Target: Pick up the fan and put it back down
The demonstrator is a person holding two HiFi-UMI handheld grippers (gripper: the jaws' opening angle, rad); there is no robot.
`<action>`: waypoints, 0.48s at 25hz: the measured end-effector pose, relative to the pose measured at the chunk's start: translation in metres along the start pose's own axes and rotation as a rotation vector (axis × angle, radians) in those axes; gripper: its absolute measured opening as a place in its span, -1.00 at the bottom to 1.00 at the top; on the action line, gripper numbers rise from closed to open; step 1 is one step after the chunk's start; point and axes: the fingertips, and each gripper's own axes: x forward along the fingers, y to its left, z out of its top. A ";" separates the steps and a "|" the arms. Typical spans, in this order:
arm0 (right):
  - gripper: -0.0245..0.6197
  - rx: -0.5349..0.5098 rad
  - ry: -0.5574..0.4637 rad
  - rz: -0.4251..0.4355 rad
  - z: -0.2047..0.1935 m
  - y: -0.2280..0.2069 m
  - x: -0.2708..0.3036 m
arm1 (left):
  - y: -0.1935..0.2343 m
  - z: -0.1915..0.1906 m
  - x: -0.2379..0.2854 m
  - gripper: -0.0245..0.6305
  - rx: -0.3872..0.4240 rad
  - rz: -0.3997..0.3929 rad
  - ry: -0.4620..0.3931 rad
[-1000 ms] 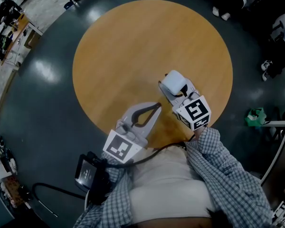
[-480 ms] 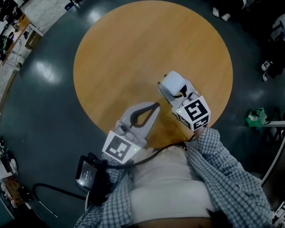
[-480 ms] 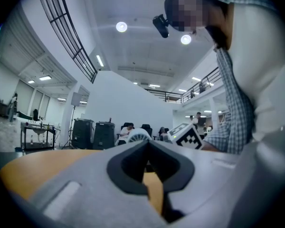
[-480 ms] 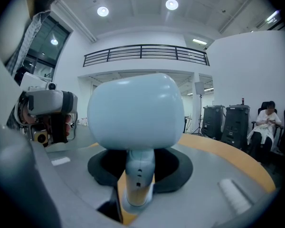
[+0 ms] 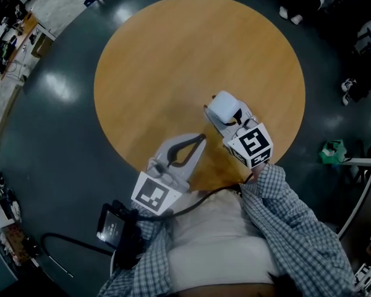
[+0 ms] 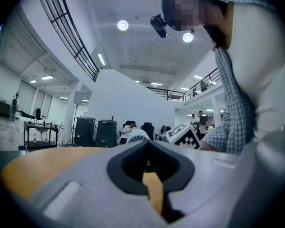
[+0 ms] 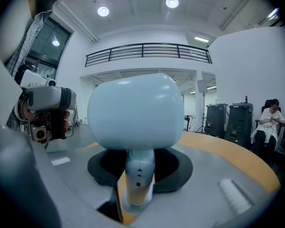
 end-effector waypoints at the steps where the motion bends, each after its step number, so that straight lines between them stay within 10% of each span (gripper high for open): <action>1: -0.54 0.001 0.002 0.004 -0.002 0.001 0.002 | 0.001 -0.001 -0.001 -0.93 -0.004 0.004 0.003; 12: -0.54 0.037 0.022 0.066 -0.032 0.008 0.025 | 0.010 -0.024 -0.006 -0.93 -0.051 0.035 0.053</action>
